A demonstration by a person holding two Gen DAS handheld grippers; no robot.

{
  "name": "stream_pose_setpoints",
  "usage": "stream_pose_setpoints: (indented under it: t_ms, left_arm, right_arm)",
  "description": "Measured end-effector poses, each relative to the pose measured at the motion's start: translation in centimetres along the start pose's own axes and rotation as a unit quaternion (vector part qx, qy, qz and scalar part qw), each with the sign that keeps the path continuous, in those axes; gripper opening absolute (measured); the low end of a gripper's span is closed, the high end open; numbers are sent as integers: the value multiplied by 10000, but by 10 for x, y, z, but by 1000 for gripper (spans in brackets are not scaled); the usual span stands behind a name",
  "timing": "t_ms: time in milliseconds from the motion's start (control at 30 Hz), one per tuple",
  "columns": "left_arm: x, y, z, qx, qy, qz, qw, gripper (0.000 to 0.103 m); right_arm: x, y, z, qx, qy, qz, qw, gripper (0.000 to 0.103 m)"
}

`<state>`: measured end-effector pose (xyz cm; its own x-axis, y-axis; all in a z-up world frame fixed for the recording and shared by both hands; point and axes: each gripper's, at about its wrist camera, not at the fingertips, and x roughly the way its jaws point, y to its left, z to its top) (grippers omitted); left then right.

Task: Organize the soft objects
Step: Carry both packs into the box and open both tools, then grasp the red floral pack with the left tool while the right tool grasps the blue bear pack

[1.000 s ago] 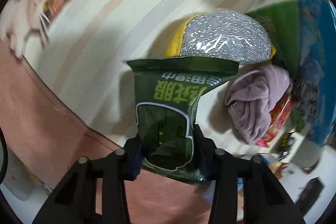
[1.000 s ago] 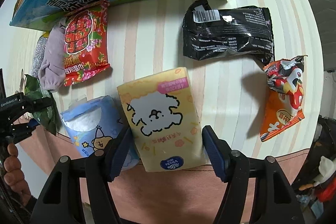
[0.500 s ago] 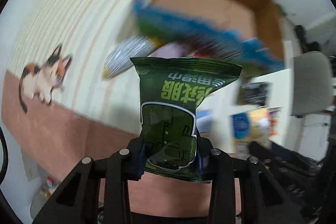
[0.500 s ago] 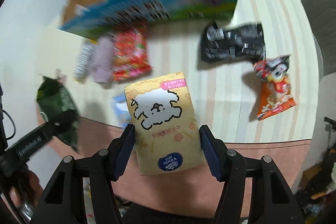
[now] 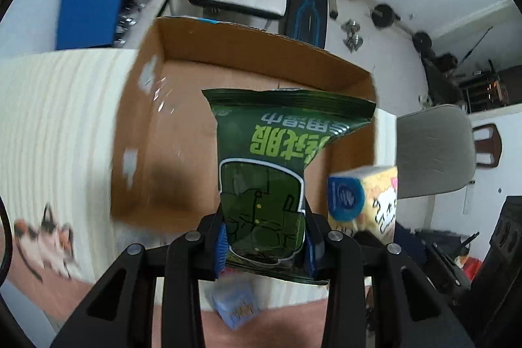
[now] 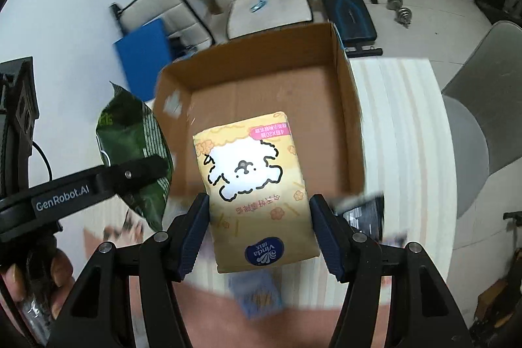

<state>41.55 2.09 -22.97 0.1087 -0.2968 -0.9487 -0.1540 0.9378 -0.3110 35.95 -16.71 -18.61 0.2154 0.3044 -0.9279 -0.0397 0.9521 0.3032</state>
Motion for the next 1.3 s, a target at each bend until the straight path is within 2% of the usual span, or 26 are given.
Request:
stream_pose_setpoints:
  t_ms: [100,233,333,533,700,733,767,800,867,933,1000,1067,1167,1300]
  left_arm:
    - [44,6,44,11,438,-12,9990,33]
    - [96,13,79,55,918,-68,9957,33]
    - [122,7,94,251,1130,-26,9933,33]
    - [146,-6,106,473,1333,-20,9900,33]
    - [148,-13,110,521,1423,219,9882,36]
    - [145,-14,109,542,1411,268,9881,39]
    - [141,-16,107,580,1358,326,9885,50]
    - [134,-17,105,605,1259,353,9896,62]
    - [124,-17,101,646,1107,386,9910,78]
    - [110,-20,90,720,929,504,9918,82]
    - [95,-16,84,845,760,694,9911,93]
    - [78,-16,69,945,570,891,9899,97]
    - [54,-4,59,873,398,891,9914,99]
    - [32,7,43,785,125,1027,9915,101]
  right_arm:
    - [45,3,43,130,23,-322,9994,65]
    - [107,-8,76,286,178,-607,9976,65]
    - [140,-12,94,286,223,-828,9959,65]
    - [177,-19,115,384,302,-1020,9936,65]
    - [191,-26,119,434,321,-1070,9928,66]
    - [191,-27,120,423,339,-1062,9929,66]
    - [192,-26,120,403,329,-1068,9929,68]
    - [191,-25,120,370,320,-1104,9927,74]
    - [186,-23,120,332,313,-1152,9923,81]
    - [178,-20,117,292,315,-1150,9924,85]
    - [170,-17,113,222,316,-1233,9916,87]
    - [160,-12,107,140,353,-1290,9909,91]
    - [141,-6,96,-14,353,-1308,9908,102]
    - [116,-3,77,-134,330,-1220,9919,103]
